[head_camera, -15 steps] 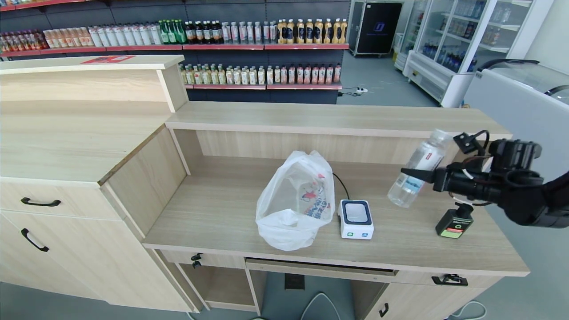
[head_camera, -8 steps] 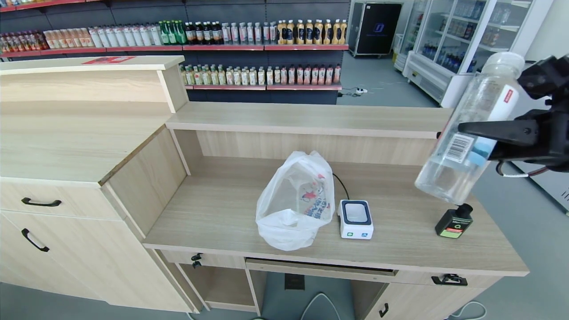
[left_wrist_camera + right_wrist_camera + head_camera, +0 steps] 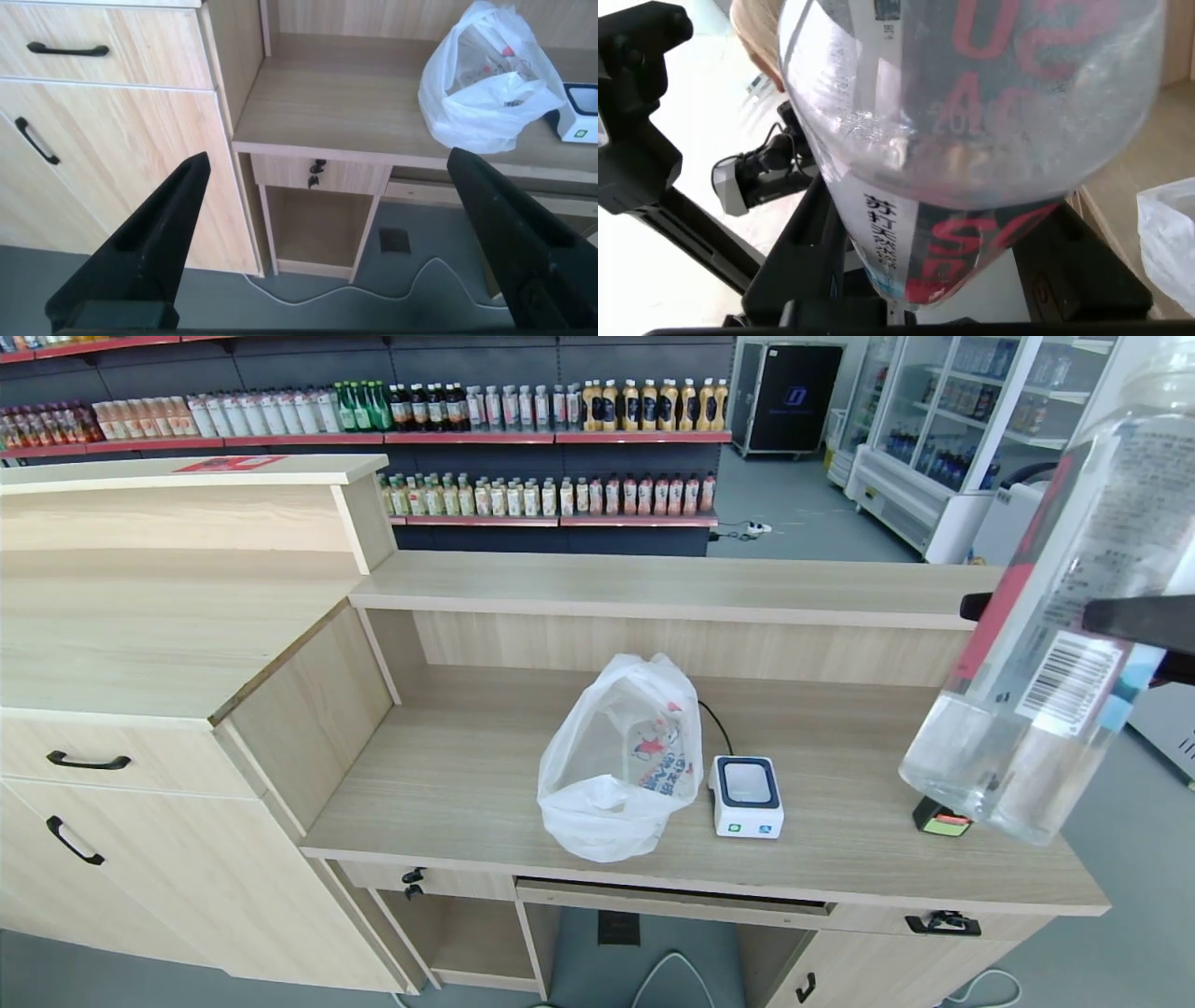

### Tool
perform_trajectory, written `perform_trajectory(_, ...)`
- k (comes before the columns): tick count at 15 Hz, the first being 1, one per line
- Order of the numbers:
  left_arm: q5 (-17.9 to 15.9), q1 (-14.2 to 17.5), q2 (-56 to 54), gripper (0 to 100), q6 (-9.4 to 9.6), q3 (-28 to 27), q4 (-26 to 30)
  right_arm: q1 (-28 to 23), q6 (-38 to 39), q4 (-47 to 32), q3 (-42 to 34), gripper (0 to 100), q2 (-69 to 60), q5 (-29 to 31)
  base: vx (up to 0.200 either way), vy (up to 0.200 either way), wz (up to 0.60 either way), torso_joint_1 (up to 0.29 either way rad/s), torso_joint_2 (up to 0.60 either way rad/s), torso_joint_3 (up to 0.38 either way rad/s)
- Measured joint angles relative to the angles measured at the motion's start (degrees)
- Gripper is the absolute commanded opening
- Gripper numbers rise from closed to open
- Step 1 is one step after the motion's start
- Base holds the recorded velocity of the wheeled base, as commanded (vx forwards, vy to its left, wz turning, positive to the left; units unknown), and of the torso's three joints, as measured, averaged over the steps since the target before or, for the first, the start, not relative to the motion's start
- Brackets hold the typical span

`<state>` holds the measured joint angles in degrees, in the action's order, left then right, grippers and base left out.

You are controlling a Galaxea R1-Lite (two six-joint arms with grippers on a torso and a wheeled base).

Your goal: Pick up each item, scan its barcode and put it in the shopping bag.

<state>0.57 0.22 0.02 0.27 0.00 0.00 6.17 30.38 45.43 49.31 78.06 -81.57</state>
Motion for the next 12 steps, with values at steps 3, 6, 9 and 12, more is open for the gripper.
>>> perform_trajectory(3,0.02,0.02,0.00,100,-0.02,0.00,0.00,0.48,-0.04,0.85,-0.06,0,-0.55,0.02,0.000,0.000,0.00,0.000,0.00,0.000)
perform_trajectory(6,0.00,0.00,0.00,100,0.00,0.00,0.00,1.18,0.05,1.78,0.33,0,-0.91,0.00,0.000,0.000,0.00,0.000,0.00,0.000)
perform_trajectory(9,0.02,0.00,0.00,100,0.00,0.00,0.00,3.75,2.00,1.72,2.56,0,-0.52,0.20,0.000,0.000,0.00,0.000,0.00,0.000)
perform_trajectory(12,0.02,0.05,0.00,100,-0.02,0.00,0.00,7.96,13.12,1.72,3.50,0,-1.24,0.17,0.000,0.000,0.00,0.000,0.00,0.000)
